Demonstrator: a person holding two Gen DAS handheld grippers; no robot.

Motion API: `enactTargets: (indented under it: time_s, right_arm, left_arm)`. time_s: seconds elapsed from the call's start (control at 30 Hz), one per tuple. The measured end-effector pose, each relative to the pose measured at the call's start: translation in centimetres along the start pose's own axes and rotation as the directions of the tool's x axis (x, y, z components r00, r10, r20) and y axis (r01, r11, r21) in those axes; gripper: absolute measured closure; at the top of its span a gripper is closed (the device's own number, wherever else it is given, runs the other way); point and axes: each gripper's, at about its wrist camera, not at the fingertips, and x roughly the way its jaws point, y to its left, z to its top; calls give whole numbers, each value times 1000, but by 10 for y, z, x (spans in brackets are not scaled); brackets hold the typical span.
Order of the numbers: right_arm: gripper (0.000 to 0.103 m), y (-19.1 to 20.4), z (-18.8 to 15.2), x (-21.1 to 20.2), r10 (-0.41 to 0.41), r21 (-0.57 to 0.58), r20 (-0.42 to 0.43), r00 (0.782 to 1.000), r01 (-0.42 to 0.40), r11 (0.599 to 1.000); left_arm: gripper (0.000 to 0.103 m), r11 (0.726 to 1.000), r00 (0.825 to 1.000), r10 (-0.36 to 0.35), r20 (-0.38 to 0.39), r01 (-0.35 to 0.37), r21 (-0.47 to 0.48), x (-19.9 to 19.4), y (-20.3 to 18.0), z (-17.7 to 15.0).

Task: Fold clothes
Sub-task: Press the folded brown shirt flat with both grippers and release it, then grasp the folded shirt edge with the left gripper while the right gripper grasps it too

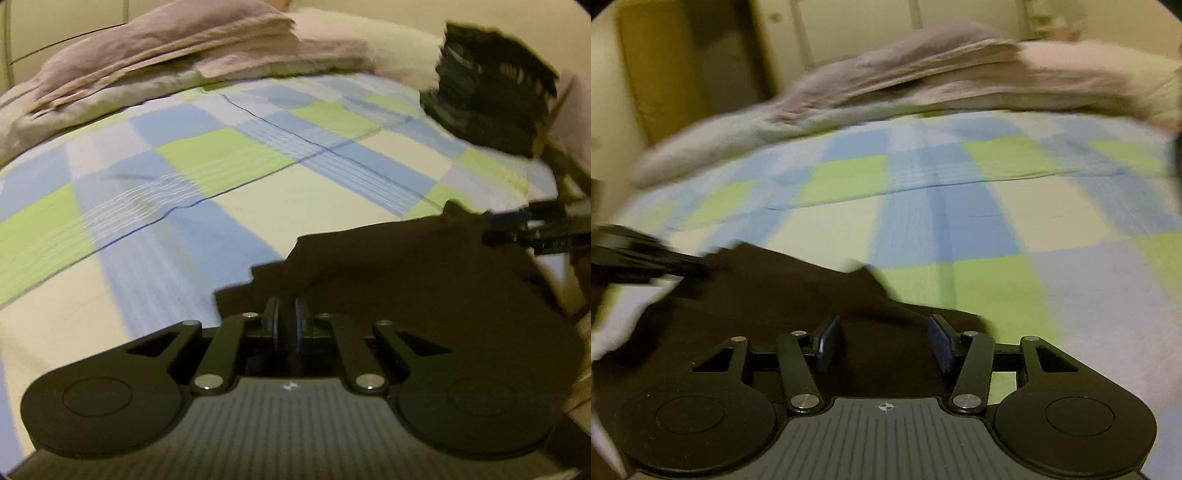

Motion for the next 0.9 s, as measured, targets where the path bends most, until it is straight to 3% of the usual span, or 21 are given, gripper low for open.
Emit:
enactTargets:
  time_s: [0.07, 0.2, 0.3, 0.37, 0.5, 0.63, 0.77, 0.9]
  right_arm:
    - [52, 7, -8, -25, -14, -1, 18, 1000, 14, 1000]
    - [51, 33, -33, -66, 60, -22, 42, 997, -59, 998]
    - [51, 54, -59, -75, 108, -25, 13, 994, -108, 994]
    - [51, 62, -77, -69, 92, -34, -38, 995, -93, 995]
    - [51, 59, -90, -90, 46, 13, -25, 999, -46, 999]
    - [51, 77, -101, -125, 3, -117, 38, 999, 2, 993]
    - [50, 101, -124, -136, -37, -264, 68, 997, 54, 963]
    - [34, 124, -143, -130, -40, -404, 69, 997, 65, 913]
  left_arm:
    - [98, 1000, 1000, 5, 11, -5, -14, -18, 1, -7]
    - [96, 1000, 1000, -17, 15, 17, 3, -45, -14, -29]
    - [93, 999, 999, -6, -44, 8, 46, -38, -30, -56]
    - [93, 996, 997, 25, -74, -18, 83, -31, -36, -74]
    - [94, 997, 998, 48, -47, -45, 57, -50, -34, -77]
    - [93, 985, 995, 92, -28, -87, 151, -67, -49, -79]
    - [92, 968, 995, 101, 4, -99, 229, -78, -69, -84]
    - [83, 940, 993, 120, -1, -113, 322, -71, -90, -93]
